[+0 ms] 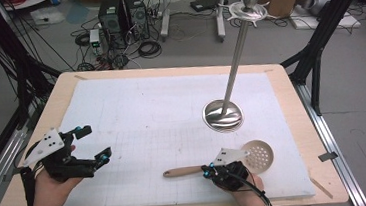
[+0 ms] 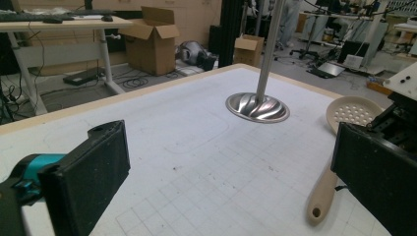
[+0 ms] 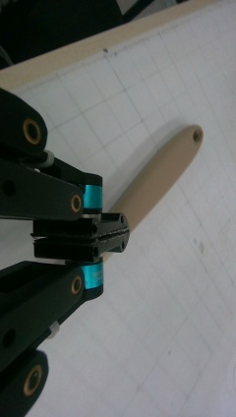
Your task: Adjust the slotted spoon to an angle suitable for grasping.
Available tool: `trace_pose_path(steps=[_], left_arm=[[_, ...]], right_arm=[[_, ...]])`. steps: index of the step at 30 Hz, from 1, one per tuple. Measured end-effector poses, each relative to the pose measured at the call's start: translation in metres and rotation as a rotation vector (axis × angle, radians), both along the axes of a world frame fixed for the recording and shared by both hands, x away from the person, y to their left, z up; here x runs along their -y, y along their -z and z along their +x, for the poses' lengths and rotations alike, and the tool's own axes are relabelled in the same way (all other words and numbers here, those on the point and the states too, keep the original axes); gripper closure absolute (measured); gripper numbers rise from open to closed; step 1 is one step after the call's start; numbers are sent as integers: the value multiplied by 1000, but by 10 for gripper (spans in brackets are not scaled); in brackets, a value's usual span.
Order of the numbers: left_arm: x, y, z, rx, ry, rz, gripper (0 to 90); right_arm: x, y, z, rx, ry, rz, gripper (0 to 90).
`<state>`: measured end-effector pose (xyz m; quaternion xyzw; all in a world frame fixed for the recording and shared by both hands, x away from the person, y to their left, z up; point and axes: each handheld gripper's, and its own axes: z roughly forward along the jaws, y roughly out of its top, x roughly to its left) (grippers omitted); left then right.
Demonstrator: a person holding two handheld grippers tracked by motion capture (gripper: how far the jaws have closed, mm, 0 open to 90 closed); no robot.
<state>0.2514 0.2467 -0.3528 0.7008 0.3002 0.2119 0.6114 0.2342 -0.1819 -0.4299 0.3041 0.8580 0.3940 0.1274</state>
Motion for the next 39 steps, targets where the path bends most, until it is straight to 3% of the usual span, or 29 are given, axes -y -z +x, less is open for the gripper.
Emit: trace_pose_path(steps=[6, 11, 21, 39], left_arm=[[0, 0, -1, 3, 1, -1, 17], [-2, 0, -1, 0, -3, -4, 17], [-5, 0, -3, 2, -6, -3, 17], [-5, 0, -4, 0, -3, 0, 17]], right_arm=[[-27, 7, 4, -1, -49, -44, 897], [-41, 10, 14, -1, -56, -55, 897], [-58, 13, 37, 20, -7, -51, 897], [-62, 17, 64, 64, 99, -38, 897]])
